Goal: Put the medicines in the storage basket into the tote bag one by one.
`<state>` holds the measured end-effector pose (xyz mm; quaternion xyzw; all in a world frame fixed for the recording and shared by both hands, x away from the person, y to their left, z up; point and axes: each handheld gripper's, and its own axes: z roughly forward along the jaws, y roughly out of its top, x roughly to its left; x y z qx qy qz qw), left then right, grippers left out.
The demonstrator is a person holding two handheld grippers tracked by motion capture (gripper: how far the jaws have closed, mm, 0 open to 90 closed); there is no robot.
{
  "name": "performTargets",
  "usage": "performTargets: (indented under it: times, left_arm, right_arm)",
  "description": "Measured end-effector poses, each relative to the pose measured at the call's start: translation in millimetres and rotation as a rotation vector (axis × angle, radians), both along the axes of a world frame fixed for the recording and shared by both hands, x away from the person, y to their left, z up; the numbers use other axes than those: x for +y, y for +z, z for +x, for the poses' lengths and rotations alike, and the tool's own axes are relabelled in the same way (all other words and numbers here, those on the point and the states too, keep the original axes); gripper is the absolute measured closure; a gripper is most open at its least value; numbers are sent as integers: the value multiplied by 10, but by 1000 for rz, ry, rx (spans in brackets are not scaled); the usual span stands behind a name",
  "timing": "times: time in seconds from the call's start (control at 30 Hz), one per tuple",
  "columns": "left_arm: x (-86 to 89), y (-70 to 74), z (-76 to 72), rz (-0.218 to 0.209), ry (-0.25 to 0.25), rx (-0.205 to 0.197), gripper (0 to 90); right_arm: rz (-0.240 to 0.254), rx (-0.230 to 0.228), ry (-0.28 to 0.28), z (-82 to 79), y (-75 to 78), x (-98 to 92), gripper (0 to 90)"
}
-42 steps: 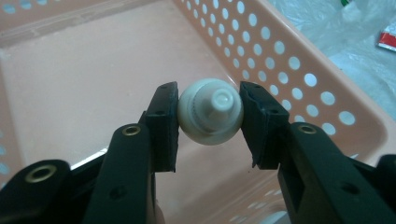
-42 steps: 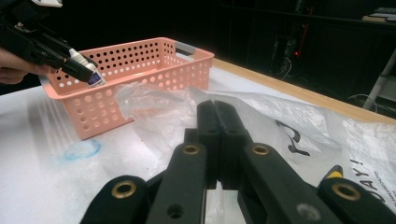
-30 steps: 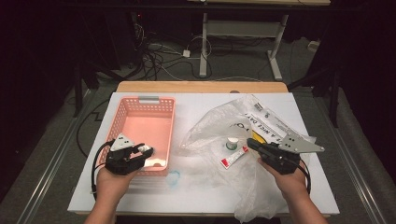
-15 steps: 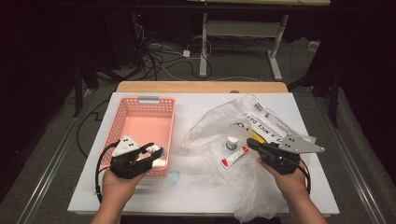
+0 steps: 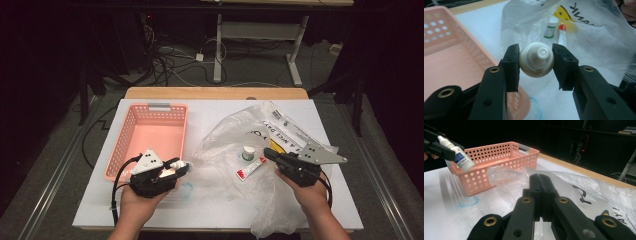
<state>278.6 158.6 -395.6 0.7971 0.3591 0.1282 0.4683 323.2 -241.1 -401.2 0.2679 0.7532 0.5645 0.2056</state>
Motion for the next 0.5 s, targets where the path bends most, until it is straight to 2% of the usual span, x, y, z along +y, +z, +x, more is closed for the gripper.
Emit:
performTargets:
  times: [0.37,0.5]
  left_arm:
    - [-601,-125,57,38,-124,20,583]
    - [-826,-164,118,32,-159,20,583]
  right_arm:
    - [5,1,2,9,1,1,900]
    - [6,1,3,8,5,3,900]
